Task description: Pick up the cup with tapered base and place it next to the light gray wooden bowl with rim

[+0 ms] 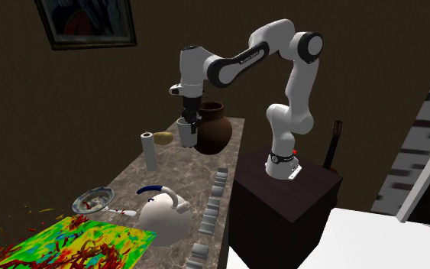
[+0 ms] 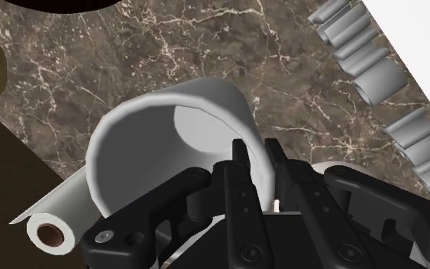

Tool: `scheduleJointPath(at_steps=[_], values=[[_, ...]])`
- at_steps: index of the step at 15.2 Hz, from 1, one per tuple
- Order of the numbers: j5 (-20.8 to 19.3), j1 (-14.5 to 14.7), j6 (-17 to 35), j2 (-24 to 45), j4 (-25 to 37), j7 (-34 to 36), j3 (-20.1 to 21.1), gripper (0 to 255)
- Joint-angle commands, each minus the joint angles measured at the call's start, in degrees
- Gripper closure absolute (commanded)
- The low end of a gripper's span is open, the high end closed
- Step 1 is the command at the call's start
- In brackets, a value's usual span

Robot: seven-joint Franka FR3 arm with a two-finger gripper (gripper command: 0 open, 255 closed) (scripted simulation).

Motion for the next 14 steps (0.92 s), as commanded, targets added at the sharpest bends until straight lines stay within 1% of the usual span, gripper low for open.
scheduleJointPath(at_steps=[1, 8, 14], values=[[0.05, 0.05, -1.10, -0.17, 0.93, -0.03, 0.09, 255], [-0.97, -4.02, -0.20, 0.85, 2.22, -9.99, -6.33, 255], [-0.44, -7.22, 0.46, 4.17, 5.79, -19.10, -11.93, 255]])
